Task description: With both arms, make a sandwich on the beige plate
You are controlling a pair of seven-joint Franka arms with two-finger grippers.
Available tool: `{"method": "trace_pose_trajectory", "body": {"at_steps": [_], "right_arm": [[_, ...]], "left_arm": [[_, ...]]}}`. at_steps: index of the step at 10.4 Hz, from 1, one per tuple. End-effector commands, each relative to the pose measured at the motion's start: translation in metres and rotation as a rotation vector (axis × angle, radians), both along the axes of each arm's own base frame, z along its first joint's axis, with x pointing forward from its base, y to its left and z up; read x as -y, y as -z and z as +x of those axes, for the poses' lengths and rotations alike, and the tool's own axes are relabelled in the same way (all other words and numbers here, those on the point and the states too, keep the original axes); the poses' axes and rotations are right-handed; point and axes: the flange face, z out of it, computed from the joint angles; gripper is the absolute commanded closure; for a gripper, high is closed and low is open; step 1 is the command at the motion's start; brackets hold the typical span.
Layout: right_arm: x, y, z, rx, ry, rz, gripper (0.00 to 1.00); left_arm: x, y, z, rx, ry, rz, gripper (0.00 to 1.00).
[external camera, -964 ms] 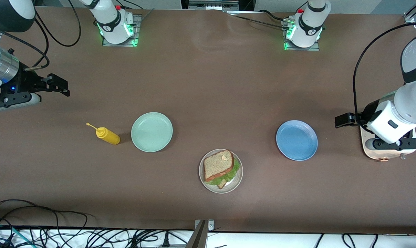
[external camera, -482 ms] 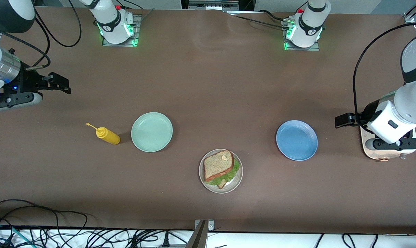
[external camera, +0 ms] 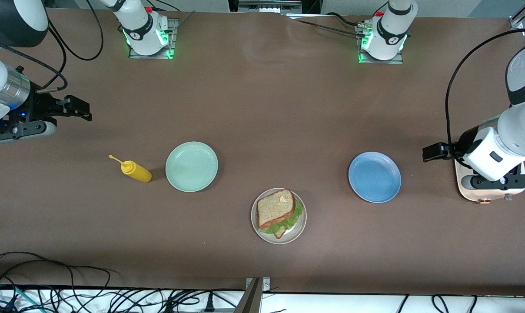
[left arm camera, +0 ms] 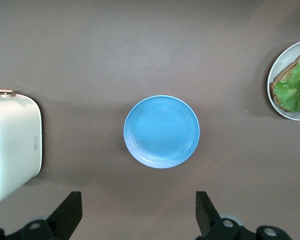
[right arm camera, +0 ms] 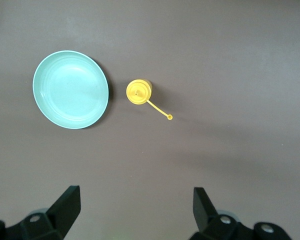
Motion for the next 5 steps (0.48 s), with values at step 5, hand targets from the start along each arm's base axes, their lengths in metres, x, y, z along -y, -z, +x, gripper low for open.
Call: {"method": "trace_pose_trajectory", "body": {"at_steps": [5], "right_arm": [[-0.0106, -0.0049, 0.0088, 0.046, 0.016, -0.031, 0.0]], "left_arm": [[-0.0024, -0.0012, -0.0009, 0.012, 0.022, 0.017, 0.0]]}}
